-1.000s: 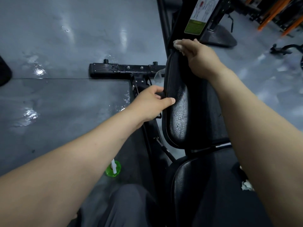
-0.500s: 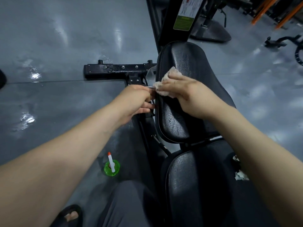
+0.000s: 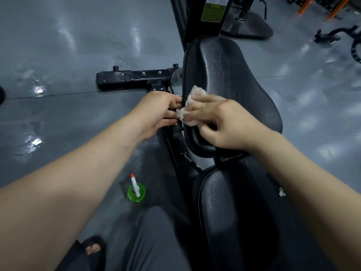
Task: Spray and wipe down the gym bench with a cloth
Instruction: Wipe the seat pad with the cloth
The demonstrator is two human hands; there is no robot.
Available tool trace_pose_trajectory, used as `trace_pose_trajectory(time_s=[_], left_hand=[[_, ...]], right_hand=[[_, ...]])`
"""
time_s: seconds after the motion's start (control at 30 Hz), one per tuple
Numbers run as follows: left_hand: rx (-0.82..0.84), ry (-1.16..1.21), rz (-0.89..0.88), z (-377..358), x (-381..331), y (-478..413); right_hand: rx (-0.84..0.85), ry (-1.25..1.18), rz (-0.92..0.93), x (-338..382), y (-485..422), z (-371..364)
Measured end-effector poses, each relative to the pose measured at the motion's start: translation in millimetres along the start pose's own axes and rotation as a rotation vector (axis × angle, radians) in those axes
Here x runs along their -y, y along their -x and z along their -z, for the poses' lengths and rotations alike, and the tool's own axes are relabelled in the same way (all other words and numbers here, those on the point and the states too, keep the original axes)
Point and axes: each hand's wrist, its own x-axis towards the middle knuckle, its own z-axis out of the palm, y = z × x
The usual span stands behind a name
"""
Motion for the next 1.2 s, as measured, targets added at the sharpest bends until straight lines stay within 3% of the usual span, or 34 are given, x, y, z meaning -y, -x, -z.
trace_pose_trajectory(time_s=[0.1,0.27,0.47,0.7,0.87,1.1,1.2], left_hand=[[0.002,0.026,0.005,-2,-1,-1],[-0.002,0.043,0.016,-7,1,0],[-0.026,0.074,0.01,-18,7,3],[-0.034,0.016,-0.028,-24,11,8],[-0.036,0.03,-0.032,-28,13,7],[-0.041,0.031,-0.007,-30,14,8],[-0.001,0.007,0.0,-29,9,9]], right_hand=[[0.066,0.078,0.073,-3,-3,4],[-0.037,0.13,0.064,-3,-9,4],[0.006,0.045,0.205,12,41,-10],[-0.1,0.107,0.261,16,40,-16],[-0.114,0.054,0.179,-3,74,-7],[-0.07,0.087,0.266,8,61,-18],[-0.043,0.049,0.22,-6,78,-15]])
